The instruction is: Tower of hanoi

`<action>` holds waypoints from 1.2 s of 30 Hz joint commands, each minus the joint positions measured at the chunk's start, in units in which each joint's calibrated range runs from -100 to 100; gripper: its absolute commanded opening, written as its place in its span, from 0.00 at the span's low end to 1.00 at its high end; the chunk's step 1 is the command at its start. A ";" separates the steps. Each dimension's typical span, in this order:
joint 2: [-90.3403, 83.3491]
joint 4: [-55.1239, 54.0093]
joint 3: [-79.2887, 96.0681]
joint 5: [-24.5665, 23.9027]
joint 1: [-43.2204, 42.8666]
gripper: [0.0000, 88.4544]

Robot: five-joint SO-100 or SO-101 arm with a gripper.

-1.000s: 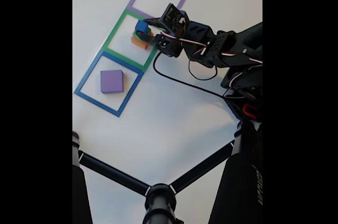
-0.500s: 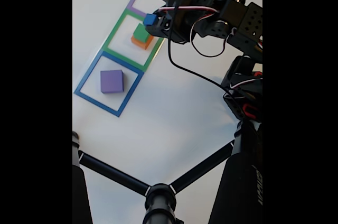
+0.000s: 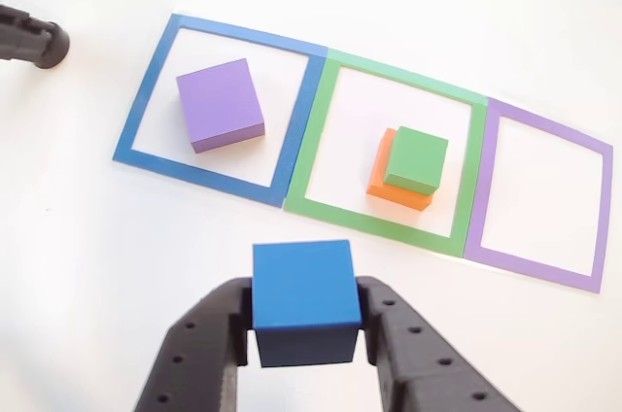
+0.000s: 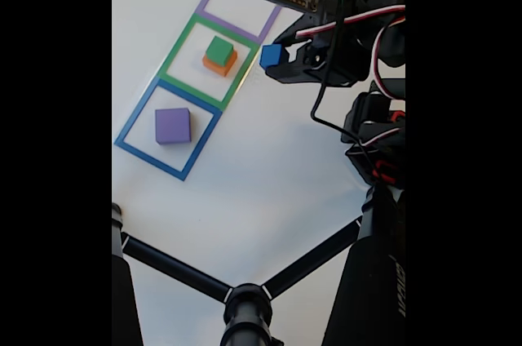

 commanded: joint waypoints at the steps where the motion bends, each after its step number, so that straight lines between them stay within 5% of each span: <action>1: -1.47 2.65 -5.18 0.00 -3.41 0.03; 20: -1.23 -0.35 -3.72 -1.35 -14.92 0.02; 25: -1.23 -18.24 14.46 0.00 -12.33 0.02; 36: 9.10 -79.62 55.73 0.00 -8.59 0.03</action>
